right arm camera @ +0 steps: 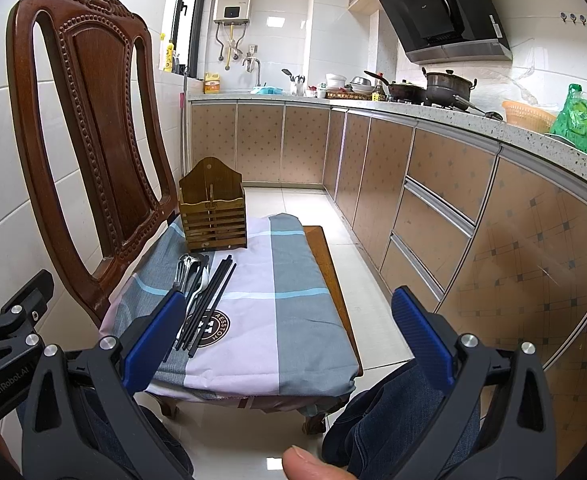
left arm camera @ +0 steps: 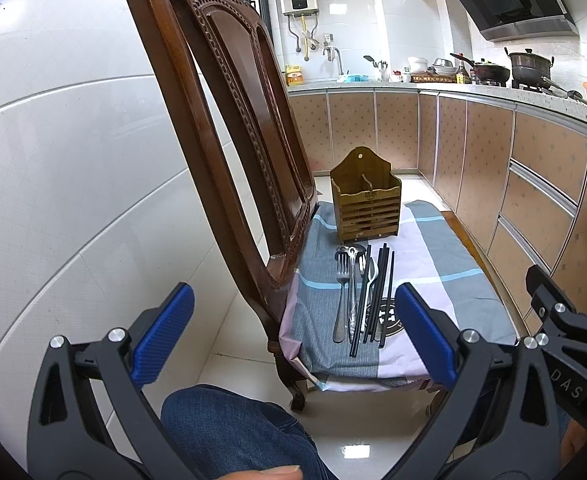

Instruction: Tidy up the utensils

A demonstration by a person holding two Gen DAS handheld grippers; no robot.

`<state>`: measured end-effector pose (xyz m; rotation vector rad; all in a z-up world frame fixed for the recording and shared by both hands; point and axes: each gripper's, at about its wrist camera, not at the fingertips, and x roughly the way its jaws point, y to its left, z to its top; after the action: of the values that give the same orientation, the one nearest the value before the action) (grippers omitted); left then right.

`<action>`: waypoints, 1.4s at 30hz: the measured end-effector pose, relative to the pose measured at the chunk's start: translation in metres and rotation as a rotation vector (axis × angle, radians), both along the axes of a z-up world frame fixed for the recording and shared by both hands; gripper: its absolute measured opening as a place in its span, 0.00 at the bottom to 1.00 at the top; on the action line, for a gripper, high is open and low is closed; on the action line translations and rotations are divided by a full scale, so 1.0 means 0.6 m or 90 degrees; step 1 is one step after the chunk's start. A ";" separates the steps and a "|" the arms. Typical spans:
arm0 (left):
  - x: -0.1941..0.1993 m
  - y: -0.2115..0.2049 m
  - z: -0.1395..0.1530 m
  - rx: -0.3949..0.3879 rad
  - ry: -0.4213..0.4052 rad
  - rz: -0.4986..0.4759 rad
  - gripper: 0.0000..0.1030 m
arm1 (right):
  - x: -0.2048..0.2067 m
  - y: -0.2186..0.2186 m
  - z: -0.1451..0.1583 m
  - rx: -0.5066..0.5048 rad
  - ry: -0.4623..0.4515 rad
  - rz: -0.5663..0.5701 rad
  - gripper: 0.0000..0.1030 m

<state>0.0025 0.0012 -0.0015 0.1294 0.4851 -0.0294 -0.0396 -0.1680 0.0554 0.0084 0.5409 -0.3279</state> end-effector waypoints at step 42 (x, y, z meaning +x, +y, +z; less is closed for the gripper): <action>-0.004 0.003 -0.002 0.003 0.005 0.006 0.96 | 0.002 0.006 0.004 0.000 0.003 0.001 0.98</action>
<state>0.0001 0.0031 -0.0029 0.1316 0.4931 -0.0201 -0.0384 -0.1643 0.0575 0.0075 0.5462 -0.3259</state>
